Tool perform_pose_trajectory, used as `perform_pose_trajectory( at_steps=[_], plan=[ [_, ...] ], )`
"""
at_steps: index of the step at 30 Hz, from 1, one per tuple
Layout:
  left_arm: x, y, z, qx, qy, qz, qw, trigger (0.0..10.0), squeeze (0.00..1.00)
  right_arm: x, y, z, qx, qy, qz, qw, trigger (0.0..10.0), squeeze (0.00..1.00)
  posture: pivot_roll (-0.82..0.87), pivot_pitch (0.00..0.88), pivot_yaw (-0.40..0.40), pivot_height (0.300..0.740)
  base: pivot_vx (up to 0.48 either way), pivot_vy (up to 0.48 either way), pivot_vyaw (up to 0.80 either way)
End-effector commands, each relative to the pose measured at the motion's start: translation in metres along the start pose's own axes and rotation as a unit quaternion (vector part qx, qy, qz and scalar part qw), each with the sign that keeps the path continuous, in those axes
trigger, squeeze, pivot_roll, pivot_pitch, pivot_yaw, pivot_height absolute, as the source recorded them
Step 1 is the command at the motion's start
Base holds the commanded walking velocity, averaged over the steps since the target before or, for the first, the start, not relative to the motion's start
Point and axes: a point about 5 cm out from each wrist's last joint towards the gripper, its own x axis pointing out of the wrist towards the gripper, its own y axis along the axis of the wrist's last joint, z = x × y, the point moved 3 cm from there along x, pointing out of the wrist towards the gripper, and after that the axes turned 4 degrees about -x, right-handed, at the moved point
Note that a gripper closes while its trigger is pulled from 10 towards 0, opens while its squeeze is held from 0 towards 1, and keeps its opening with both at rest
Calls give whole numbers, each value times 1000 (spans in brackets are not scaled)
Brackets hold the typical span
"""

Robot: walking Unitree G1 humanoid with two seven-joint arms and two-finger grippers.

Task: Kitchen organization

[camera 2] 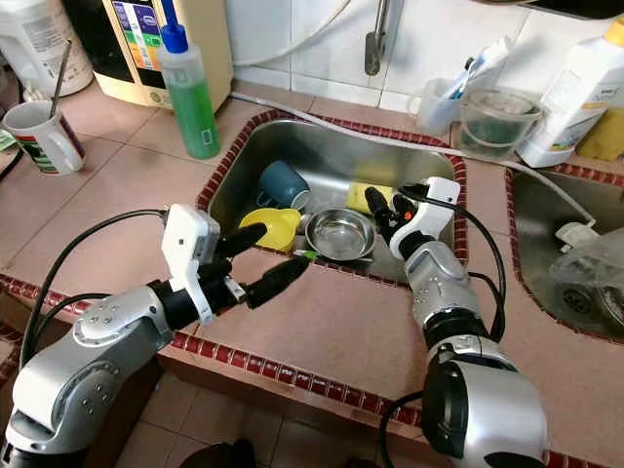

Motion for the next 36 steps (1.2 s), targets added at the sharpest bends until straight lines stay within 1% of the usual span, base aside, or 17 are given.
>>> perform_pose_trajectory(
  at_steps=[1, 3, 6, 10, 13, 17, 19, 22, 24, 26, 28, 29, 30, 31, 33, 35, 36],
  plan=[
    [0, 1, -5, 6, 13, 4, 1000, 10000, 0, 0, 6, 0, 4, 1, 21, 1000, 10000, 1000, 89, 51, -27, 740, 0, 0, 0],
    [0, -4, -15, 2, 33, 4, 999, 10000, 0, -2, 7, -1, -6, 7, 35, 999, 10000, 1000, 91, 28, -28, 740, 0, 0, 0],
    [0, -9, -21, 3, 49, 3, 999, 10000, 0, -5, 5, -1, -12, 12, 43, 999, 10000, 1000, 91, 4, -33, 740, 0, 0, 0],
    [0, -13, -28, -1, 72, 7, 997, 10000, 0, -10, 5, -2, -22, 19, 63, 998, 10000, 1000, 88, 0, -33, 740, 0, 0, 0],
    [-1, -18, -39, -9, 106, 16, 994, 10000, 0, -16, 6, -6, -41, 29, 87, 995, 10000, 1000, 86, 0, -34, 740, 0, 0, 0],
    [-1, -22, -43, -16, 117, 16, 993, 10000, 0, -20, 3, -11, -60, 37, 94, 993, 10000, 1000, 83, 0, -33, 740, 0, 0, 0],
    [0, -28, -50, -10, 134, 8, 991, 10000, 0, -25, 1, -14, -74, 43, 103, 991, 10000, 1000, 83, 0, -32, 740, 0, 0, 0],
    [0, -31, -54, -3, 145, 5, 989, 10000, 0, -29, -2, -16, -83, 47, 107, 990, 10000, 1000, 82, 0, -31, 740, 0, 0, 0],
    [0, -36, -56, 1, 150, 4, 989, 10000, 0, -34, -4, -18, -100, 49, 110, 988, 10000, 1000, 82, 0, -30, 740, 0, 0, 0],
    [-2, -43, -62, 12, 169, 4, 986, 10000, 0, -41, -12, -18, -115, 49, 102, 987, 10000, 1000, 78, 0, -28, 740, 0, 0, 0],
    [-3, -46, -64, 25, 176, 7, 984, 10000, 0, -45, -17, -19, -131, 53, 100, 985, 10000, 1000, 78, 0, -28, 740, 0, 0, 0],
    [-3, -50, -65, 26, 179, 5, 984, 10000, 0, -49, -21, -19, -134, 53, 94, 985, 10000, 216, 80, 0, -30, 740, 0, 0, 0],
    [-3, -50, -65, 26, 179, 5, 984, 10000, 0, -49, -21, -19, -134, 53, 94, 985, 10000, 216, 80, 0, -30, 740, 0, 0, 0],
    [-4, -57, -66, 16, 184, 0, 983, 10000, 0, -53, -28, -20, -147, 56, 84, 984, 10000, 0, 81, 0, -30, 740, 0, 0, 0],
    [-6, -67, -67, 18, 188, -6, 982, 10000, 0, -60, -39, -22, -169, 65, 70, 981, 10000, 0, 80, 0, -32, 740, 0, 0, 0],
    [-7, -70, -67, 20, 188, -9, 982, 10000, 0, -62, -43, -23, -177, 68, 65, 980, 10000, 0, 80, 0, -32, 740, 0, 0, 0],
    [-10, -78, -69, 10, 197, -2, 980, 10000, 0, -68, -54, -25, -200, 79, 50, 975, 10000, 0, 79, 0, -33, 740, 0, 0, 0]
  ],
)
